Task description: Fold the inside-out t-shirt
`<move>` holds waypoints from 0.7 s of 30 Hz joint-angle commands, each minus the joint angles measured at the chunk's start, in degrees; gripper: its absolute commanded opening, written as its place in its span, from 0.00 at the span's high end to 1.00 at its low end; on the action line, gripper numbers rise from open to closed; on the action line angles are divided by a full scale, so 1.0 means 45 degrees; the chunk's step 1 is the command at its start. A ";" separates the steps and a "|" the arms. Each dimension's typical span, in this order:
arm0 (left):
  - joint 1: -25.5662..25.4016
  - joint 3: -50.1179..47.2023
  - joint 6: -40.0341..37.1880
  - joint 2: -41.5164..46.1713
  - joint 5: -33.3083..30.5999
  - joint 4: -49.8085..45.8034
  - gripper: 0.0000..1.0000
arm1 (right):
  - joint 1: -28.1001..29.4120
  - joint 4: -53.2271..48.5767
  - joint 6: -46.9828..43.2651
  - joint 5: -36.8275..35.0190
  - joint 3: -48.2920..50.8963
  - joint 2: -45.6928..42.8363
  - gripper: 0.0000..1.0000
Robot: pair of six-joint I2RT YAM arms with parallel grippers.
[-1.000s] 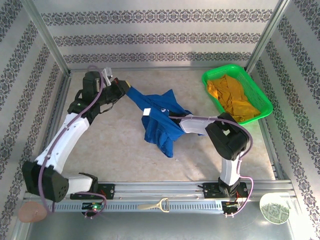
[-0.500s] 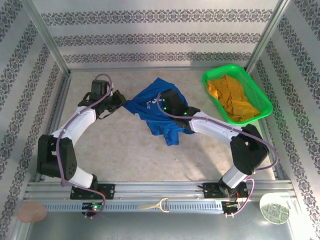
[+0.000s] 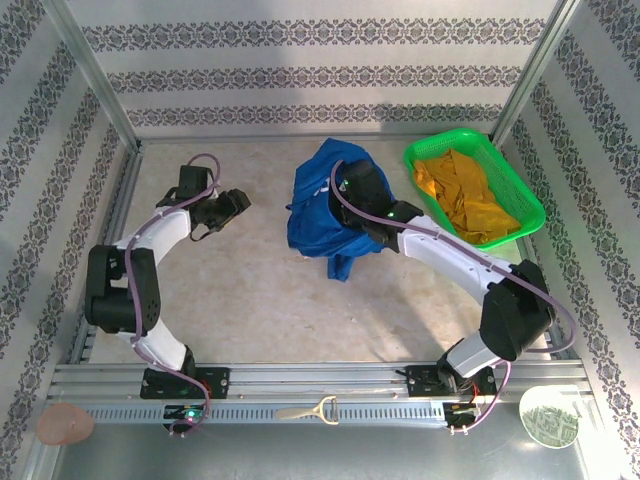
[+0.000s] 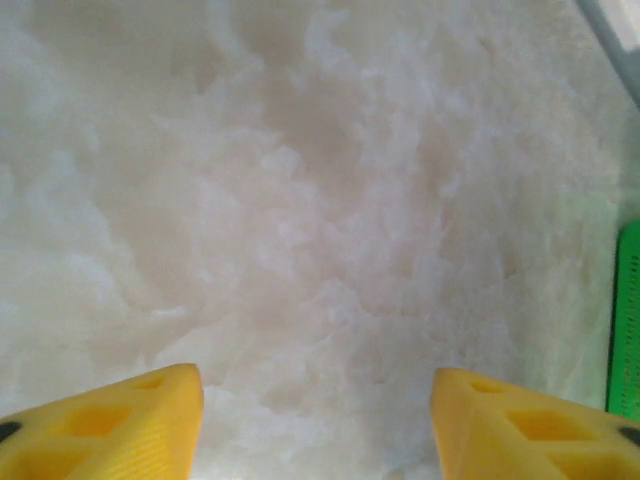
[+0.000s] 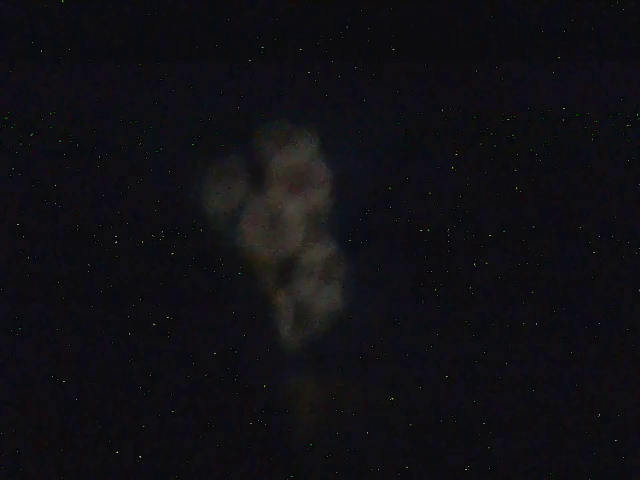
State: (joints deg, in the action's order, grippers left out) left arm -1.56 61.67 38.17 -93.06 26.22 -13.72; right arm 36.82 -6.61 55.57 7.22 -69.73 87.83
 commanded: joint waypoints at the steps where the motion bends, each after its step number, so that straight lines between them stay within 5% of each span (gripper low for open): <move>1: 0.0001 0.0174 -0.0559 0.2044 0.0847 0.0689 0.29 | -0.0131 -0.0374 -0.0894 0.0551 -0.0401 0.0038 1.00; 8: -0.1477 0.0195 0.0053 0.4297 0.2082 0.3075 0.18 | -0.0155 -0.2021 -0.1934 0.0475 -0.1349 0.0760 1.00; 13: -0.3539 0.0775 -0.1105 0.3717 0.2317 0.3620 0.15 | -0.0171 -0.2567 -0.2065 0.0802 -0.1649 0.1104 1.00; 21: -0.4874 0.0968 -0.1703 0.2712 0.2480 0.4591 0.12 | -0.0131 -0.2717 -0.2085 0.1410 -0.1360 0.1407 1.00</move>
State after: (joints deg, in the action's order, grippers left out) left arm -22.37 64.42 33.28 -80.29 36.07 2.92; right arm 36.49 -18.96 47.53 11.73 -75.00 93.51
